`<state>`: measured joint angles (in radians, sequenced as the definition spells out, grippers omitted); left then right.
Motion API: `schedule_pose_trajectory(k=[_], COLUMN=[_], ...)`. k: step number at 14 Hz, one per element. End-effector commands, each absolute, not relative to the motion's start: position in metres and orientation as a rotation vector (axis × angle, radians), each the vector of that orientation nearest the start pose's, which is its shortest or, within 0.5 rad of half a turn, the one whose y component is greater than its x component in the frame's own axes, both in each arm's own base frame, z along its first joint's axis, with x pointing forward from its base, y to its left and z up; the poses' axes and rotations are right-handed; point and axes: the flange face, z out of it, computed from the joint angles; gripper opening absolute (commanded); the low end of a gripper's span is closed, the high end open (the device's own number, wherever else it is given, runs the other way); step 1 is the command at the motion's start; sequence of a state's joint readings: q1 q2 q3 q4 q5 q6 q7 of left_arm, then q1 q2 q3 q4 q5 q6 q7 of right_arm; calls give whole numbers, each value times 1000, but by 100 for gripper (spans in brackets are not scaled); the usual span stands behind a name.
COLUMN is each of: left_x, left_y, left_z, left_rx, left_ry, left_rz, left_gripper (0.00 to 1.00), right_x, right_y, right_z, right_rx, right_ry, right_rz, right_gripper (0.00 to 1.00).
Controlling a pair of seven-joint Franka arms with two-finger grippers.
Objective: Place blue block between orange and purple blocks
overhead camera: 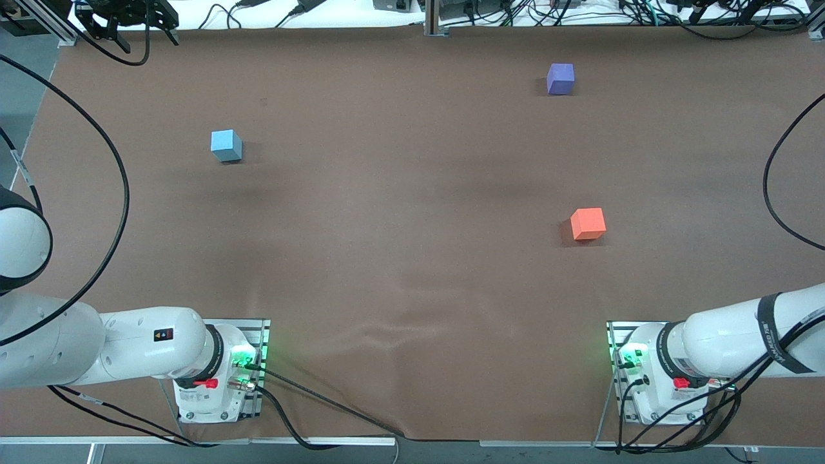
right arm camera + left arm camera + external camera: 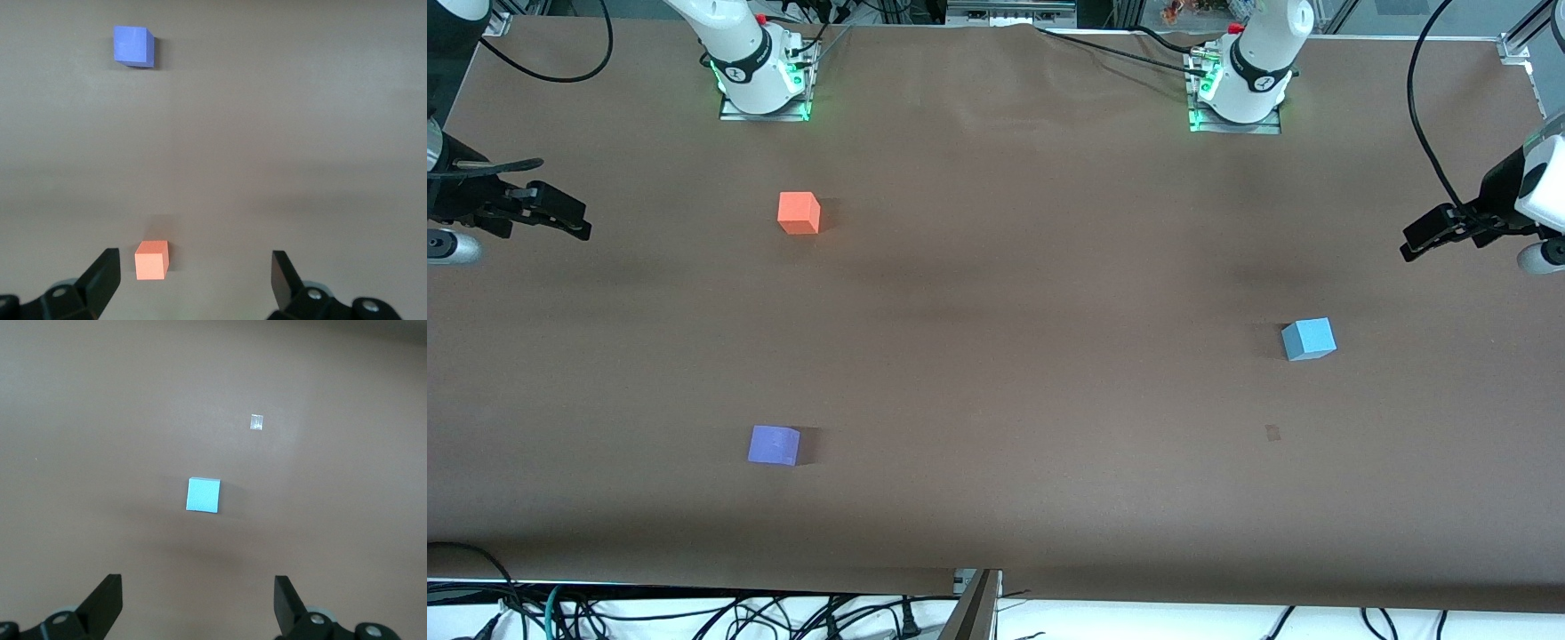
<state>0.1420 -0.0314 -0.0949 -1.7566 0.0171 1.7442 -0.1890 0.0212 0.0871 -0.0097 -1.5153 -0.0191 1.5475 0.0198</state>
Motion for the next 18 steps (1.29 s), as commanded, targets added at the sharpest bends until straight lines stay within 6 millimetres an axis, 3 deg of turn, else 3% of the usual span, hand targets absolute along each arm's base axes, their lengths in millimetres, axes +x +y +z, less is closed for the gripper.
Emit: schedule_pose_trajectory(k=[1,10,13,18], left_x=[549,553,553,550], left_y=[25,26,23,20], left_z=[575,574,563,571], left_rx=[-3108,-3110,-3123,-3125], left_ry=[-371,-357,-188,-159], left_rz=[-82,-75,2,10], left_gripper=[100,100,100,100], right_x=[582,582,582,582], right_y=[5,4,5,7], right_z=[605,604,604,604], right_rx=[-3165,-3165,-3165,-3163], right_ry=[-12,-10,-7,-14], right_rz=[70,73,72,72], right_gripper=[100,100,100,100])
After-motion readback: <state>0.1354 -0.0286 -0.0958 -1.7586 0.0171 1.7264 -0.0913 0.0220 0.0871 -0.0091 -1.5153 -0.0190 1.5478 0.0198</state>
